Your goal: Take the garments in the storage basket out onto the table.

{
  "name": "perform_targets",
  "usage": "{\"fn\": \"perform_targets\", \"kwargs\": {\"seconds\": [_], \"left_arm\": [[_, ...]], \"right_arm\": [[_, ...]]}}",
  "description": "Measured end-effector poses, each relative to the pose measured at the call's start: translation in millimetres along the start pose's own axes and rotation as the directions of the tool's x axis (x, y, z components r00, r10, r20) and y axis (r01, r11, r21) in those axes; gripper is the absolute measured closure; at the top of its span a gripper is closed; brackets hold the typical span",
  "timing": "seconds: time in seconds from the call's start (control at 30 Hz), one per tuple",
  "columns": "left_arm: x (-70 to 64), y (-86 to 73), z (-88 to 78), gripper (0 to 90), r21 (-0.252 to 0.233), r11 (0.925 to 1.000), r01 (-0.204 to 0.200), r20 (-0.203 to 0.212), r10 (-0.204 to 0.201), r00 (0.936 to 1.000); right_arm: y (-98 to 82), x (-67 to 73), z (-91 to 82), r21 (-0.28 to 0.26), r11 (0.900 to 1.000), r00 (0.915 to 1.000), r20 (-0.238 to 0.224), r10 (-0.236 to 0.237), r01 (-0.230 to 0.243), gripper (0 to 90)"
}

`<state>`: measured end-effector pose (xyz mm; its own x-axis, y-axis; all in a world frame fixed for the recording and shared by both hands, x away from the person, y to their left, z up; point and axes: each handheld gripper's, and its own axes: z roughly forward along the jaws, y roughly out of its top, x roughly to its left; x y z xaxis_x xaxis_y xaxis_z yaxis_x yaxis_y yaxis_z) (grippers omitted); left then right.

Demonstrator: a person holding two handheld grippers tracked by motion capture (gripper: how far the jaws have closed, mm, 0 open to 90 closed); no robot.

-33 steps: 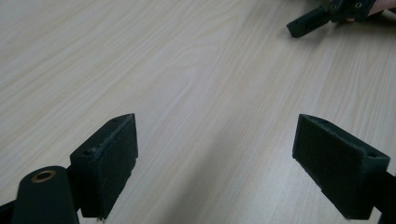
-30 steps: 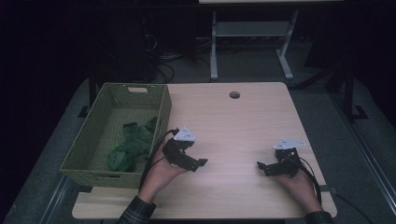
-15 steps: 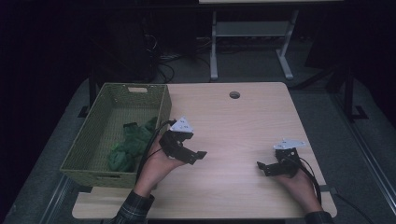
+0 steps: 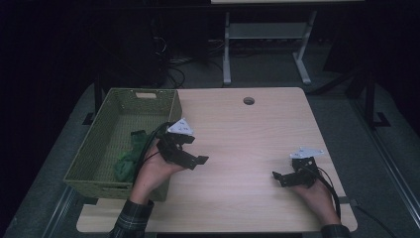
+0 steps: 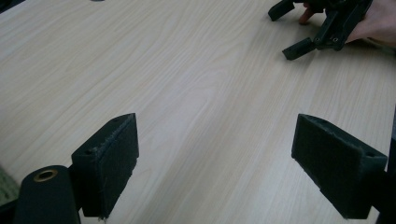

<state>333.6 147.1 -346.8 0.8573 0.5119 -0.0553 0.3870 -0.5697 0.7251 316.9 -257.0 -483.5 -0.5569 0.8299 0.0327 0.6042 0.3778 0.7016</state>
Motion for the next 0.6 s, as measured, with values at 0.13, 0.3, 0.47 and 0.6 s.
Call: {"fn": "perform_targets", "kwargs": {"seconds": [0.13, 0.3, 0.47, 0.6], "left_arm": [[3.0, -2.7, -5.6, 15.3, 0.007, 1.0, 0.006, -0.004, -0.006, 1.0], [9.4, -7.4, -13.4, 15.8, 0.015, 0.9997, 0.019, -0.018, -0.019, 0.9997], [14.7, -12.5, -20.8, 16.3, 0.012, 0.9991, 0.04, -0.033, -0.04, 0.9987], [20.1, -16.6, -27.5, 20.5, 0.011, 0.9989, 0.045, -0.041, -0.044, 0.9982]], "right_arm": [[0.0, 0.0, 0.0, 0.0, 1.0, 1.0, 0.0, 0.0, 0.0, 1.4], [0.0, 0.0, 0.0, 0.001, 1.0, 1.0, -0.001, 0.001, -0.001, 1.4], [0.0, 0.1, 0.0, 0.001, 1.0, 1.0, -0.001, 0.001, -0.001, 1.4], [0.0, 0.1, 0.0, 0.0, 1.0, 1.0, -0.001, 0.001, -0.001, 1.4]]}}
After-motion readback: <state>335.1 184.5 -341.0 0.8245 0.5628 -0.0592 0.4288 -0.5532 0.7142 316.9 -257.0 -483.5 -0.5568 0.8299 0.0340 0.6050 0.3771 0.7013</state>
